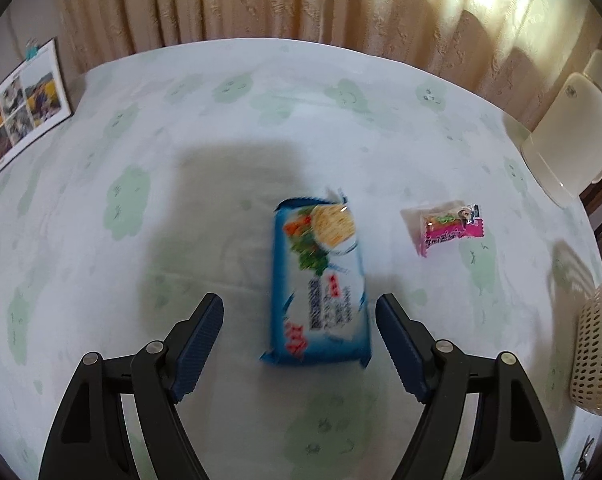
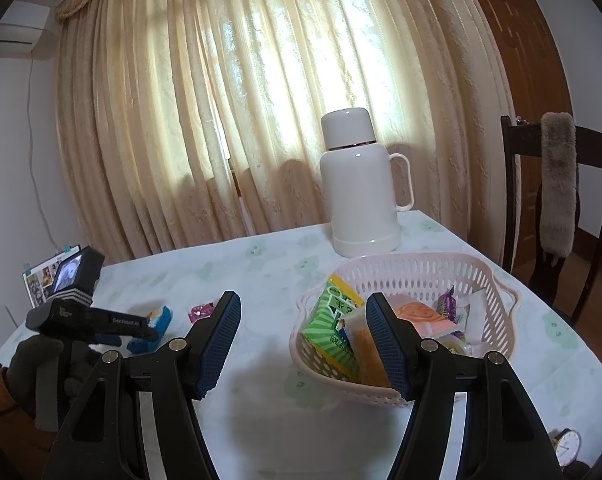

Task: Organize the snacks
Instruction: 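Move the left gripper to the blue cracker box and grasp it, then grasp the pink candy bar with the right gripper while the left gripper holds the cracker box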

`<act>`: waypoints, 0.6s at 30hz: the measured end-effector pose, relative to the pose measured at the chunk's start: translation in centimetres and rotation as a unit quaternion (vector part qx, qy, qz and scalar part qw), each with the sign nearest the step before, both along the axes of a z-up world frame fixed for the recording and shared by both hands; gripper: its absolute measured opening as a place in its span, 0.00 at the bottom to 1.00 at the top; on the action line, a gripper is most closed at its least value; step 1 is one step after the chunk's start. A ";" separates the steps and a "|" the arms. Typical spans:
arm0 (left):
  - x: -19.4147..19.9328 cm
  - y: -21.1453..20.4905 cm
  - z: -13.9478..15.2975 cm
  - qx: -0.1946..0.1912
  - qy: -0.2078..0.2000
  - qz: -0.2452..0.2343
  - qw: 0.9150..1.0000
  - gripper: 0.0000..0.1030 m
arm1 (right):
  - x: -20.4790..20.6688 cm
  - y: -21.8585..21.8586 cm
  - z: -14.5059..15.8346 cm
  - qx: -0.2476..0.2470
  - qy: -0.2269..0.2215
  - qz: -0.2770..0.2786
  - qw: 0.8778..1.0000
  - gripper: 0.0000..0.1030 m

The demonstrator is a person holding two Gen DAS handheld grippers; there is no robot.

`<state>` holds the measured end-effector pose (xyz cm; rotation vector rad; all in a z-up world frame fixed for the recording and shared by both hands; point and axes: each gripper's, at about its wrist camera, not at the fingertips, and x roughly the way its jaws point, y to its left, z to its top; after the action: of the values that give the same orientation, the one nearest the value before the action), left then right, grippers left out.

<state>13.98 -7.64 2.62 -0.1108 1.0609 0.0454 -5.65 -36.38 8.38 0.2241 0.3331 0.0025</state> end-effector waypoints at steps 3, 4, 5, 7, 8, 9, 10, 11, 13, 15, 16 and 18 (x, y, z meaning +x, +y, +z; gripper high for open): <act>0.6 -0.4 -0.2 0.006 -0.001 -0.006 1.000 0.59 | 0.1 0.1 -0.1 -0.002 0.004 -0.001 1.000 0.64; 0.8 -0.4 -0.3 0.006 0.001 -0.009 1.000 0.50 | 0.1 0.2 -0.1 -0.003 0.005 -0.001 1.000 0.64; 0.8 -0.5 -0.2 0.014 -0.003 -0.012 1.000 0.42 | 0.2 0.2 -0.2 -0.004 0.006 0.000 1.000 0.64; 0.8 -0.4 -0.1 0.009 -0.007 -0.021 1.000 0.36 | 0.2 0.4 -0.2 -0.007 0.007 -0.001 1.000 0.64; 0.7 -0.3 -0.1 0.004 -0.009 -0.024 1.000 0.35 | 0.3 0.4 -0.2 -0.009 0.008 0.000 1.000 0.64; 0.5 -0.1 0.1 -0.001 -0.011 -0.026 1.000 0.35 | 0.3 0.5 -0.3 -0.011 0.008 0.000 1.000 0.64; 0.4 -0.1 0.3 -0.001 -0.015 -0.028 0.999 0.35 | 0.3 0.6 -0.3 -0.013 0.009 0.000 1.000 0.64; 0.2 -0.1 0.6 0.002 -0.021 -0.030 0.999 0.35 | 0.4 0.7 -0.4 -0.015 0.010 -0.001 1.000 0.64; -0.4 -0.1 1.5 0.008 -0.037 -0.031 0.999 0.35 | 0.5 0.8 -0.5 -0.019 0.012 -0.002 1.000 0.64; -0.9 0.1 2.6 0.008 -0.051 -0.032 0.998 0.35 | 0.5 0.9 -0.5 -0.027 0.010 -0.005 1.000 0.64; -1.2 0.2 3.0 0.007 -0.056 -0.032 0.998 0.35 | 0.4 1.2 -0.5 -0.038 0.008 -0.011 0.999 0.64; -1.9 0.6 3.7 0.008 -0.064 -0.033 0.997 0.35 | 0.3 2.2 -0.6 -0.069 0.002 -0.024 0.997 0.64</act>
<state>12.09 -7.05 6.36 -0.0638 0.9363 -0.0124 -5.39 -34.18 7.79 0.0943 0.3304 -0.0674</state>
